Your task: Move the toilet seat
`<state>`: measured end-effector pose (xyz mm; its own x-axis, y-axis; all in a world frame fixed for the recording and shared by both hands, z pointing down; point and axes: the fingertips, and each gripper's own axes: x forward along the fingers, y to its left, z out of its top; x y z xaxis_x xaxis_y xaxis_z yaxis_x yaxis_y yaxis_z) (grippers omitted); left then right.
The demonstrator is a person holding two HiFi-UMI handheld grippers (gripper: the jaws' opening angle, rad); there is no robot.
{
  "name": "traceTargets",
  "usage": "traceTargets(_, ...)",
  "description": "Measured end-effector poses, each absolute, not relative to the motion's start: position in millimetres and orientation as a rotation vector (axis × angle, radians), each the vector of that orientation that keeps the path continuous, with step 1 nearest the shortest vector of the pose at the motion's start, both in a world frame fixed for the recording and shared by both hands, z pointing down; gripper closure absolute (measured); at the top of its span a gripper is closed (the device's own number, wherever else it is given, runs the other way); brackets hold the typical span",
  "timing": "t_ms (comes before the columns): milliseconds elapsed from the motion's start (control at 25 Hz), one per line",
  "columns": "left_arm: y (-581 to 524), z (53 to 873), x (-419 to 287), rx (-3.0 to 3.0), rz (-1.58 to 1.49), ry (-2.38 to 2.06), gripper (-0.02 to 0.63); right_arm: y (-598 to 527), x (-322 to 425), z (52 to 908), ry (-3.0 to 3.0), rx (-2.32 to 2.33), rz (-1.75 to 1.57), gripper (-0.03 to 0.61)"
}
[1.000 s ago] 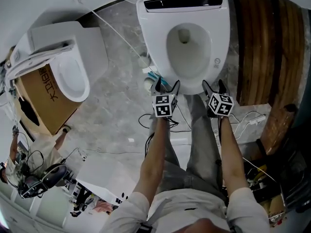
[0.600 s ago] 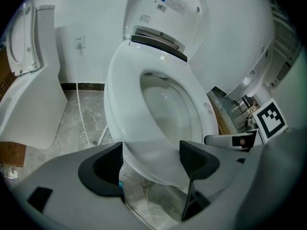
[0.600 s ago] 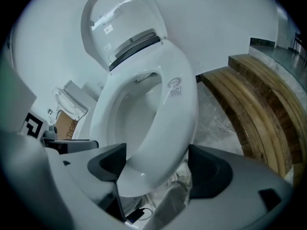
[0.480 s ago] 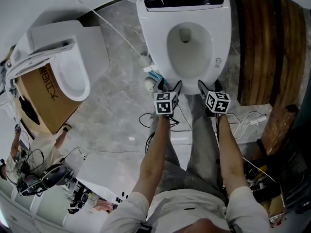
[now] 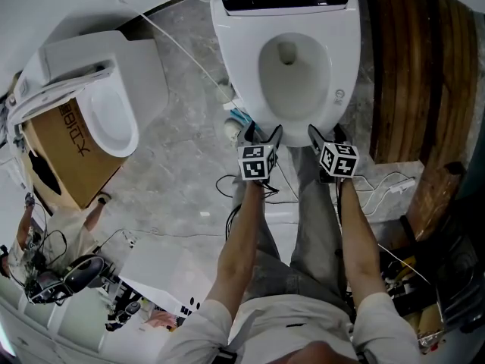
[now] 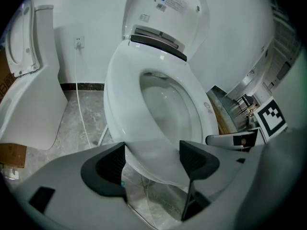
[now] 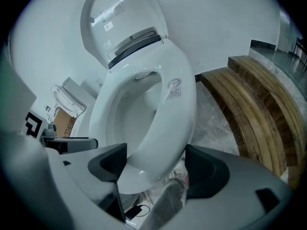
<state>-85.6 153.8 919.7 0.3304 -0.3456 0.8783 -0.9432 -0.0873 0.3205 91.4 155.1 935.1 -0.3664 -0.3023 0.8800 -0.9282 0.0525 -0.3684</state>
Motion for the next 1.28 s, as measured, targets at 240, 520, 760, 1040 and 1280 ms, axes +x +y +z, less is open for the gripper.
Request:
traceTargets(240,156,911,-85,1.631,0.77,-1.189,0.264,156,92,926,-1.727,1.239,1.336,0.196)
traceTargets(520,157,899,-85,1.621,0.766,-1.193,0.264,159,92,914,-1.695,1.243,1.356,0.196)
traceTargets(760,158,883,-85,1.62,0.752,-1.191,0.264,159,93,897,-1.701,1.256,1.366,0.196)
traceTargets(1040,158,863,-85,1.619,0.743,-1.192,0.264,160,94,877,-1.702,1.264,1.383,0.196)
traceTargets(1280,158,846,-85,1.622,0.724,-1.195,0.264,160,94,859,-1.698,1.273,1.398,0.196)
